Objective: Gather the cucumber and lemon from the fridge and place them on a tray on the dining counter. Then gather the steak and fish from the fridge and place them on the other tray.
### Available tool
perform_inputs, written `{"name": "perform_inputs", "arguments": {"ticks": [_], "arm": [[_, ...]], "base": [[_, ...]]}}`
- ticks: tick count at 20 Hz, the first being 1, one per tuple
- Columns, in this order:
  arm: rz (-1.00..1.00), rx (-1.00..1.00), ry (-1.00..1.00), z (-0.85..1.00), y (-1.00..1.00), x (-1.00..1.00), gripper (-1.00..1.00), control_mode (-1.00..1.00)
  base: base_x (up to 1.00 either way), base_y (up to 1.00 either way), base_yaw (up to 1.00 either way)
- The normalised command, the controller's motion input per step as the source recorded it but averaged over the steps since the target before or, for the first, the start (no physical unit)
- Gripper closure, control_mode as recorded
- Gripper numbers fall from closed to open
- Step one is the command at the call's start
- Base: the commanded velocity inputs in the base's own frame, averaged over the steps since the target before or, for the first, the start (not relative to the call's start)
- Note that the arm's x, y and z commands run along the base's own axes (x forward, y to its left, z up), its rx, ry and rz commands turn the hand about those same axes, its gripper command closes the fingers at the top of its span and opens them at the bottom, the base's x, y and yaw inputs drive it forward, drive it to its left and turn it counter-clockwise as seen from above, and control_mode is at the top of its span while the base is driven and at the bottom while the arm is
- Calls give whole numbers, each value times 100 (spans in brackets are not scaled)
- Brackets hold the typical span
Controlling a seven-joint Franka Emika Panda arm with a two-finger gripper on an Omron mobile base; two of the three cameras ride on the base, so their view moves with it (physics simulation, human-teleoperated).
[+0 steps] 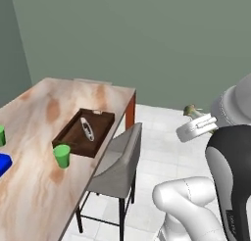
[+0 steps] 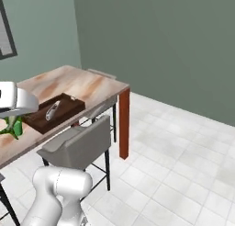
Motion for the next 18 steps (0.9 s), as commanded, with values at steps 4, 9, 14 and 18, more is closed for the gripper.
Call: {"name": "perform_inputs", "arguments": {"ticks": [4,9,14,18], "arm": [[0,0,0,0,0,0,100,100],[0,0,0,0,0,0,100,100],[0,0,0,0,0,0,100,100],[0,0,0,0,0,0,100,100]], "base": [[48,-45,29],[49,-41,29],[51,-39,31],[50,-35,33]]}}
